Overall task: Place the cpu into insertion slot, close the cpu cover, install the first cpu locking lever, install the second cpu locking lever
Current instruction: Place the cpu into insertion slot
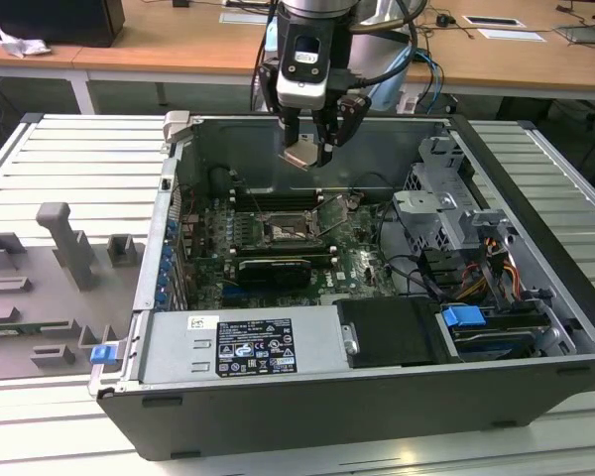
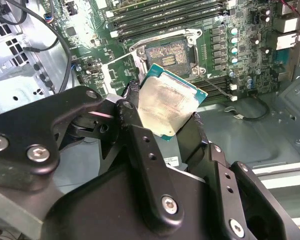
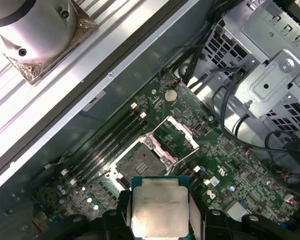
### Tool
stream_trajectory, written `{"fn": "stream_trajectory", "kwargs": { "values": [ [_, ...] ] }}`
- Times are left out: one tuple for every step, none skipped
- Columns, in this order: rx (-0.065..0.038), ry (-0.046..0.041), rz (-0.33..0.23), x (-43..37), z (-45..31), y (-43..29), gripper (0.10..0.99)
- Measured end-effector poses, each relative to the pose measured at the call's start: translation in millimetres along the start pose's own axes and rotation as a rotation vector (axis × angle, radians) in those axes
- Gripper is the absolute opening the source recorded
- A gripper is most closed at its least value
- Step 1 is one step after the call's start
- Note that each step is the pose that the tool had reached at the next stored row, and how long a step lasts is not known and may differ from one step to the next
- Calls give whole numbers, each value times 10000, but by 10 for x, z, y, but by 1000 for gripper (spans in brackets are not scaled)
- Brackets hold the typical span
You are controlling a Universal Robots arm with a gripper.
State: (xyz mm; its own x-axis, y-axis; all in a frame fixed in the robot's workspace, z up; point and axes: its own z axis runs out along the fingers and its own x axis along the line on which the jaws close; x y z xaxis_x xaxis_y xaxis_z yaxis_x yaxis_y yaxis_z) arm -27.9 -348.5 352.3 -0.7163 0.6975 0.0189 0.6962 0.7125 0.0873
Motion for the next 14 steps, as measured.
{"fn": "stream_trajectory", "kwargs": {
  "values": [
    [-1, -3, 31, 0, 0, 0, 541],
    [-2, -6, 61, 0, 0, 0, 541],
    [-2, -8, 89, 0, 0, 0, 541],
    [-4, -13, 144, 0, 1, 0, 541],
    [-4, -16, 174, 0, 1, 0, 541],
    [-4, -19, 212, 0, 1, 0, 541],
    [-5, -22, 247, 0, 1, 0, 541],
    [-6, -25, 281, 0, 1, 0, 541],
    [-6, -28, 313, 0, 1, 0, 541],
    [-7, -31, 342, 0, 1, 0, 541],
    [-8, -33, 376, 0, 1, 0, 541],
    [-8, -36, 405, 0, 2, 0, 541],
    [-9, -39, 440, 0, 2, 0, 541],
    [-9, -42, 473, 0, 2, 0, 541]
  ]
}}
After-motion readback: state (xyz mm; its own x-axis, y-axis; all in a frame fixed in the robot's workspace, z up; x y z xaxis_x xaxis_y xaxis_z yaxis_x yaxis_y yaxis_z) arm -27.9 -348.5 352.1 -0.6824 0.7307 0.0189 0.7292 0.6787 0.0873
